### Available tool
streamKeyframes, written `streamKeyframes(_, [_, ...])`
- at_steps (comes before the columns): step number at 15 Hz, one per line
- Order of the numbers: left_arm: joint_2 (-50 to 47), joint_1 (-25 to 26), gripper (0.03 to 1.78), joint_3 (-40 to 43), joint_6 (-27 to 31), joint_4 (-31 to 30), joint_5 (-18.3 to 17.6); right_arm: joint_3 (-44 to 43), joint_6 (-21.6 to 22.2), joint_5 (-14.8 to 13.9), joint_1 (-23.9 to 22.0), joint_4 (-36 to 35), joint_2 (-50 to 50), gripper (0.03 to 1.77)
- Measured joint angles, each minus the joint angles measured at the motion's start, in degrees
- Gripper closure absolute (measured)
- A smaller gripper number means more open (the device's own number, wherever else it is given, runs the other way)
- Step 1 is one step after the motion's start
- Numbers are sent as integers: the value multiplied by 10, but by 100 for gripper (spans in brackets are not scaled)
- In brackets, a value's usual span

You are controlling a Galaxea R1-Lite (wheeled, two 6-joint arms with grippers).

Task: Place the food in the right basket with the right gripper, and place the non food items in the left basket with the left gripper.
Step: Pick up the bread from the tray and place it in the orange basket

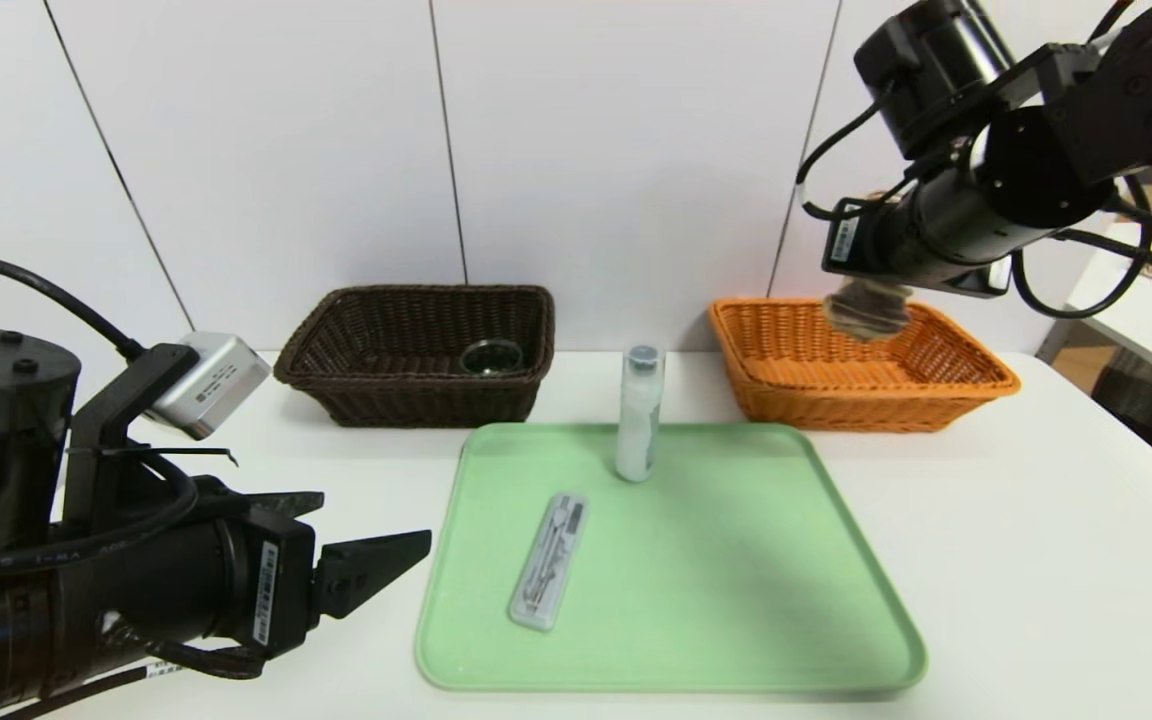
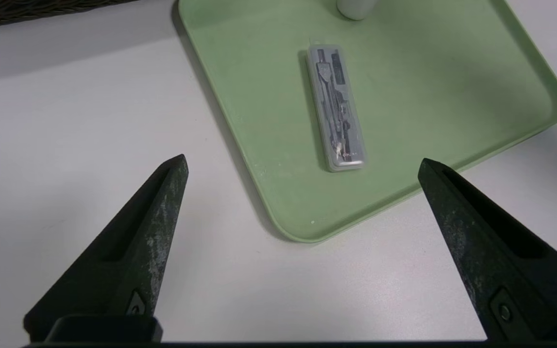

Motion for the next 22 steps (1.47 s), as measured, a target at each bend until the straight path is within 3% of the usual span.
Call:
streamKeyframes(6, [0, 0, 12, 3, 0, 1, 5, -2, 73, -1, -13, 0, 51, 171])
streamKeyframes(8, [0, 0, 12, 7, 0, 1, 5, -3, 78, -3, -17, -11, 61, 171])
streamKeyframes(15, [-5, 0, 12, 13, 0, 1, 9, -3, 10, -12, -55, -94, 79, 171])
streamKeyframes(18, [-6, -1, 12, 14, 1, 1, 9, -3, 1, -13, -69, -110, 93, 171])
streamKeyframes(22, [-5, -1, 12, 15, 1, 1, 9, -3, 3, -50, -79, -126, 112, 171])
